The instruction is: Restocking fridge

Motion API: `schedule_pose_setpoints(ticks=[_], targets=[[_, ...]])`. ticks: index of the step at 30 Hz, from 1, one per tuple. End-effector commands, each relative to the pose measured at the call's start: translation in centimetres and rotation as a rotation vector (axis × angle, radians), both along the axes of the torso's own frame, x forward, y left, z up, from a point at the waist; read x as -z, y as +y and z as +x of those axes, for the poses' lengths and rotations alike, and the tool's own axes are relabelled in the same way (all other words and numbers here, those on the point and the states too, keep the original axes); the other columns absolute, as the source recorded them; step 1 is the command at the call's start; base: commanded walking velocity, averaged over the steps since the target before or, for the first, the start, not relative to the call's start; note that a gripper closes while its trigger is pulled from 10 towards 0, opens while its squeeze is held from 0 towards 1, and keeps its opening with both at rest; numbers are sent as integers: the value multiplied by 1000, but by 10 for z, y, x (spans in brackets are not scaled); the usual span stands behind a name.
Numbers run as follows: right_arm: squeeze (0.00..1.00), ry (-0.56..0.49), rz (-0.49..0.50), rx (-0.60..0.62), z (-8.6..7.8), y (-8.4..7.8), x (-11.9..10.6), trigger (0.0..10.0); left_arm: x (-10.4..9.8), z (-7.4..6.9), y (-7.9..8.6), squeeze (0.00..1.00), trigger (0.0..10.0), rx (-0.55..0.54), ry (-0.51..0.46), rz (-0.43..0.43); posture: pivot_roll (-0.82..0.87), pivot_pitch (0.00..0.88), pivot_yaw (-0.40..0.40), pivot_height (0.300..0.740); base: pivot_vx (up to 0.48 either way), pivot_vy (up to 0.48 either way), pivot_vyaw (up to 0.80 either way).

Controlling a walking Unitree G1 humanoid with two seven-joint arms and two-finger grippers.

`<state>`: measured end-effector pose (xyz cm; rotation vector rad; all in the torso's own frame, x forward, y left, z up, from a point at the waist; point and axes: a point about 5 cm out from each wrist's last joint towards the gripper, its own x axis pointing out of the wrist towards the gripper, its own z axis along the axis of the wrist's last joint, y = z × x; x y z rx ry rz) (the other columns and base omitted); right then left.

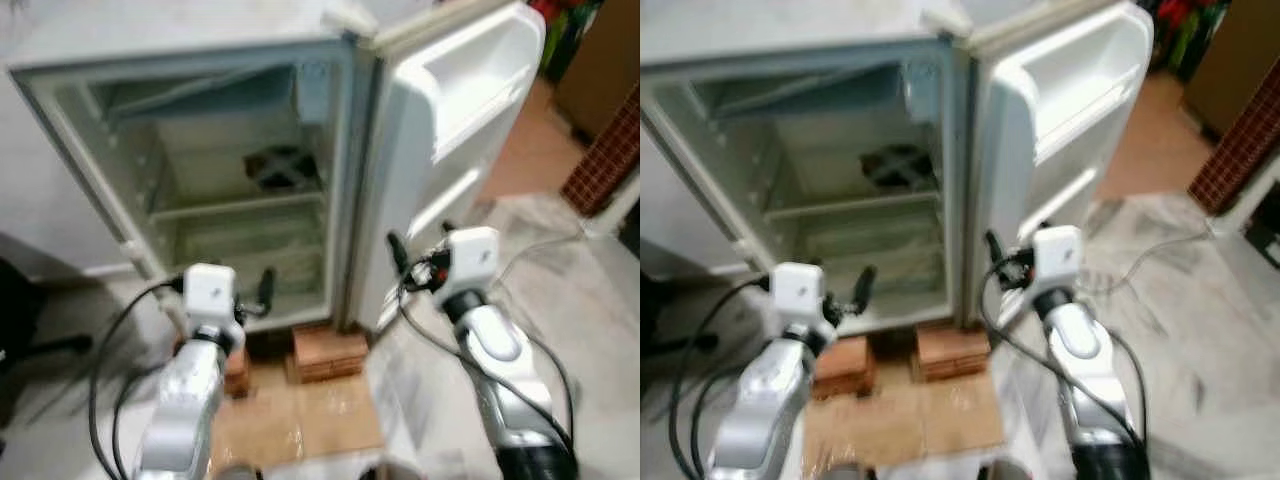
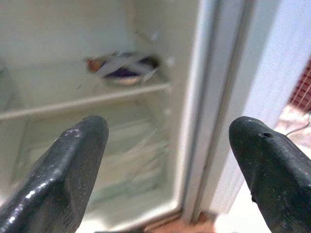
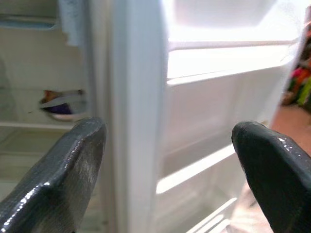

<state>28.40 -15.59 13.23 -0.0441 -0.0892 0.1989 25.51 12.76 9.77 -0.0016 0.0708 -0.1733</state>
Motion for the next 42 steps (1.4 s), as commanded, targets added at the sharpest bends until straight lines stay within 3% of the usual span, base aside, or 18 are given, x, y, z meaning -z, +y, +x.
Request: schedule_pose_setpoints(ticks=[1,12,23,31,42], targets=[[0,-10,9,-32,1,9,-2,10000,1,-2,10,0,10000,-28,7,12,-24,97,29,740,0,0,0],[0,6,15,-109,12,12,-2,10000,3,0,18,0,10000,-106,21,45,-4,102,26,740,0,0,0],[0,46,51,-127,32,17,3,10000,11,-11,45,0,10000,-208,72,65,47,116,20,740,0,0,73],[0,113,90,-132,34,23,14,10000,9,-14,45,0,10000,-208,77,72,55,131,26,740,0,0,750],[0,156,56,-43,42,21,23,10000,8,-18,45,0,10000,-195,80,60,65,151,28,740,22,0,0]])
